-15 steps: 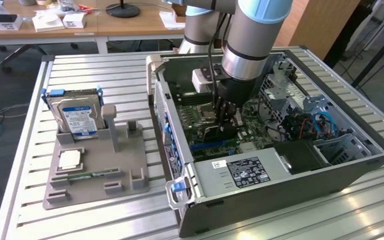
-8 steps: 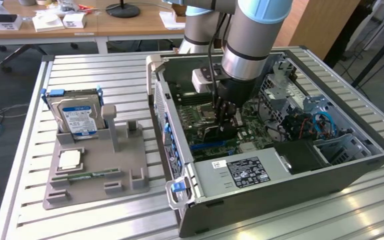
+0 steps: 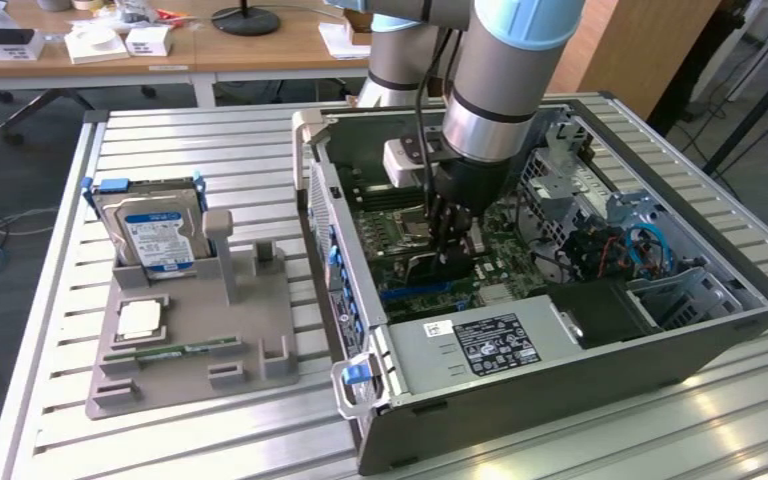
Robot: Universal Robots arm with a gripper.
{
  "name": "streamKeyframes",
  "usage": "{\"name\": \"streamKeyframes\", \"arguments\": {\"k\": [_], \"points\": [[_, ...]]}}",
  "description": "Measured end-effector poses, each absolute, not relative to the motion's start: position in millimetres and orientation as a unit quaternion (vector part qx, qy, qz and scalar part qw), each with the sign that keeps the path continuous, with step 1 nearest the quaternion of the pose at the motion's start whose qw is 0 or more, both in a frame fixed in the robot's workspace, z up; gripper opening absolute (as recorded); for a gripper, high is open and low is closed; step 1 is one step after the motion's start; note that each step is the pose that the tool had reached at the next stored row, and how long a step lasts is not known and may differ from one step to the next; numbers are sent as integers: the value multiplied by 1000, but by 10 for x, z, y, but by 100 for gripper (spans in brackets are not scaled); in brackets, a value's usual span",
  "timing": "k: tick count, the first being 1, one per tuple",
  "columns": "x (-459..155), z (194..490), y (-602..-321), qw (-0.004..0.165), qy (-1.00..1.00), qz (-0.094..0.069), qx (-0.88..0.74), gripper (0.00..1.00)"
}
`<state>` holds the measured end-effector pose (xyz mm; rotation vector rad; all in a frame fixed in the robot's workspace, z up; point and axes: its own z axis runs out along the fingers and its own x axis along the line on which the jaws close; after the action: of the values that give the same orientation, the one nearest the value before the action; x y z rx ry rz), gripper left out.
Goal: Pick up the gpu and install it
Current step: 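Insert the gpu into the slot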
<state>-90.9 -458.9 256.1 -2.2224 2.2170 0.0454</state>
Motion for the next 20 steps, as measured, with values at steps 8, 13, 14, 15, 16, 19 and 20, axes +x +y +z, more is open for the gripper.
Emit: {"name": "streamKeyframes", "arguments": {"k": [8,13,14,15,16,19,20], "points": [[-908,2561,-4588,2,706,15,-708,26],[-907,2584,-4588,1,706,15,-708,26],[-907,2589,-4588,1,706,15,-708,26],[-907,2591,-4588,1,706,15,-708,26],[-907,2594,-4588,1,706,15,-708,26],[-908,2597,-4588,1,706,15,-708,26],[-908,2598,-4589,1,706,15,-708,26]]}}
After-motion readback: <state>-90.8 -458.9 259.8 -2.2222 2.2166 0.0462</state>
